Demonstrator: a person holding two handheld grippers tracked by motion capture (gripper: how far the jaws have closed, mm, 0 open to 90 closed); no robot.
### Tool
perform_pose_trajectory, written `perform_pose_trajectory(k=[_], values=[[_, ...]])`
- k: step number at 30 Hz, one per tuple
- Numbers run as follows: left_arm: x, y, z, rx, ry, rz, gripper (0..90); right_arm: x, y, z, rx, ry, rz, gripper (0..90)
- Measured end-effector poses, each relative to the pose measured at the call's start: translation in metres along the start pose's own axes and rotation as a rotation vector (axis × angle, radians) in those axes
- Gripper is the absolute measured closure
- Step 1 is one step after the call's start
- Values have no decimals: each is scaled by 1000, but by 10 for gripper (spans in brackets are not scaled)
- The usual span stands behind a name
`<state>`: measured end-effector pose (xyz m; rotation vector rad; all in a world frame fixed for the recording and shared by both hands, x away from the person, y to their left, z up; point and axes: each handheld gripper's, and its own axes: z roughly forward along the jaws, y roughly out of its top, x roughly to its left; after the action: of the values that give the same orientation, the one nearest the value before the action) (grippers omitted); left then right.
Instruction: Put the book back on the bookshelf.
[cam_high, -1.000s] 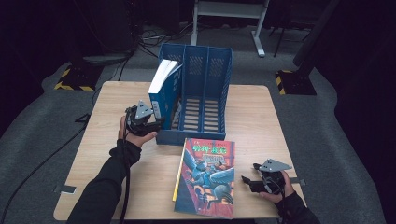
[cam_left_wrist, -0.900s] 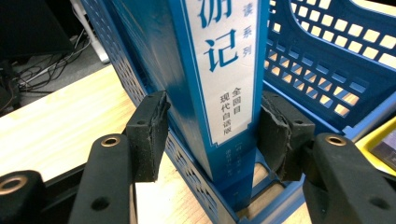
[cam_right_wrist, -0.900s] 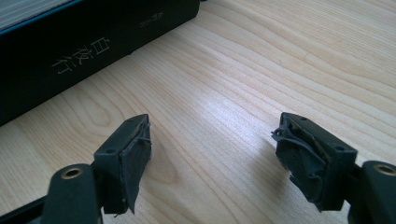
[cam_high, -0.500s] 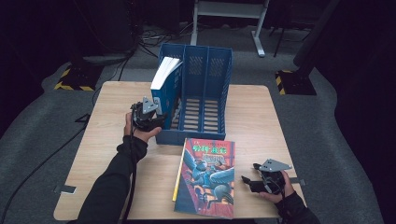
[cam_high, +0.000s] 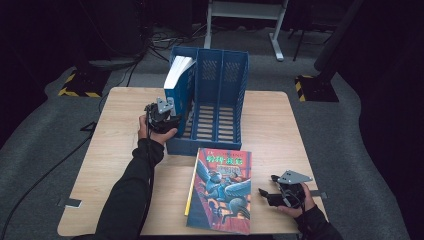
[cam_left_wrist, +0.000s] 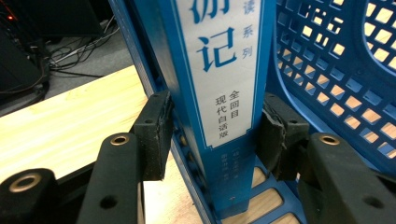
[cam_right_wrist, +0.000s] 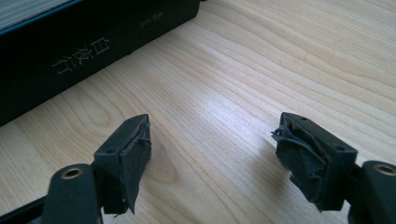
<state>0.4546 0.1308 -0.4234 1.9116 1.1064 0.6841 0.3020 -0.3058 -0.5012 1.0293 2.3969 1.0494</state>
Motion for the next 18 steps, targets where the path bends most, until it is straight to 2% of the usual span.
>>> perform_pose_trajectory(k=[3, 5, 8, 12, 18], values=[[0, -3, -7, -2, -10, 23, 509, 0, 0, 0, 0, 0, 0, 264], [0, -4, -9, -2, -13, 24, 508, 0, 0, 0, 0, 0, 0, 264], [-1, -9, -18, 1, -24, 65, 505, 0, 0, 0, 0, 0, 0, 264], [-2, -12, -25, -9, -43, 71, 502, 0, 0, 0, 0, 0, 0, 264], [-7, -16, -38, -17, -71, 106, 486, 0, 0, 0, 0, 0, 0, 264]])
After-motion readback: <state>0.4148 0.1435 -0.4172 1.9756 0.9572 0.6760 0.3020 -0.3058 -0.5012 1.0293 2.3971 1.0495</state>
